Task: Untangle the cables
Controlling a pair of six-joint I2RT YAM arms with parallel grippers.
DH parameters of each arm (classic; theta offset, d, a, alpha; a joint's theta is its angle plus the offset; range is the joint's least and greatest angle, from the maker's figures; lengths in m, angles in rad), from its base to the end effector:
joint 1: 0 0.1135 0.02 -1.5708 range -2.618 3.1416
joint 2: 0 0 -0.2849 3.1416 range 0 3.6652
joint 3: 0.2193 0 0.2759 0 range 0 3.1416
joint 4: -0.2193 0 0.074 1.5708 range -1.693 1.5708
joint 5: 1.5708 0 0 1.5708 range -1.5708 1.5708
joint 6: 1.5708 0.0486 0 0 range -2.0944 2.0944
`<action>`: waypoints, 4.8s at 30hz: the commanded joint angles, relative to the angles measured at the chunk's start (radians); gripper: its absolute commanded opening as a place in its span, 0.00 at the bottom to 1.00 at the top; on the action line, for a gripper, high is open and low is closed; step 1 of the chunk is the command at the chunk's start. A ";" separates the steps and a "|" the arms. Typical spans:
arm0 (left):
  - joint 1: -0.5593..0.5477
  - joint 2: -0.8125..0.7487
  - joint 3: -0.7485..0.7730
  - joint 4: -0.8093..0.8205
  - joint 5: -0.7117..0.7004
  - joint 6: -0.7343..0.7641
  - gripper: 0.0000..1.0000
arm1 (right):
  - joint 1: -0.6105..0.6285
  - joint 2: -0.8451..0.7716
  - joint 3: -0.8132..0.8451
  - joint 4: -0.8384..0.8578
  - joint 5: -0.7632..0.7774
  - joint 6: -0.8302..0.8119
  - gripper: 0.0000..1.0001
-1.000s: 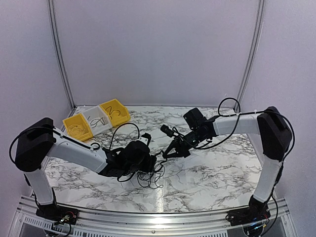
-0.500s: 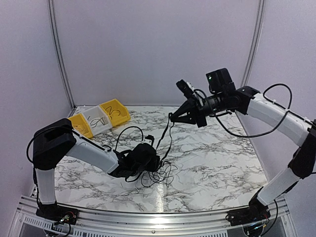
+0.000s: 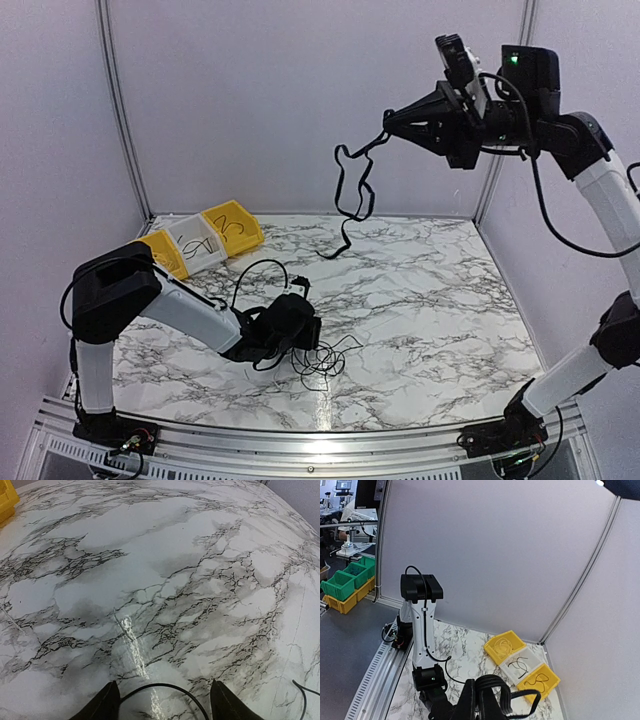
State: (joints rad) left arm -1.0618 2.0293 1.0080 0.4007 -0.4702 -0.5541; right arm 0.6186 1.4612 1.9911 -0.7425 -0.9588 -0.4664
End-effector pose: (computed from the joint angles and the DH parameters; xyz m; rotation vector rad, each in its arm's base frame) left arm 0.2304 -0.3677 0.1024 0.2811 2.1291 -0.4398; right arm 0.2136 0.2009 0.5631 -1.4442 1.0552 0.9561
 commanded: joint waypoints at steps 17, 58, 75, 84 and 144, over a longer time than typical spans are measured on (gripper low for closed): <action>0.009 -0.368 -0.145 -0.019 -0.014 0.170 0.71 | -0.014 -0.071 -0.385 0.090 0.125 -0.056 0.00; -0.030 -0.379 0.112 0.023 0.377 0.648 0.54 | -0.005 -0.036 -0.577 0.153 -0.009 -0.073 0.00; -0.013 -0.349 0.143 0.029 0.126 0.634 0.00 | -0.009 -0.064 -0.598 0.091 -0.012 -0.134 0.00; 0.023 -0.473 0.089 0.032 -0.054 0.612 0.00 | -0.097 -0.098 -0.700 0.134 0.036 -0.167 0.33; 0.898 -0.210 0.808 -0.602 0.376 0.188 0.00 | -0.099 0.095 -0.917 0.335 0.259 -0.143 0.43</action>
State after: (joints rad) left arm -0.1997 1.7920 1.7786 -0.2054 -0.1459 -0.3267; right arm 0.5125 1.5490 1.0389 -0.4068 -0.7185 -0.5964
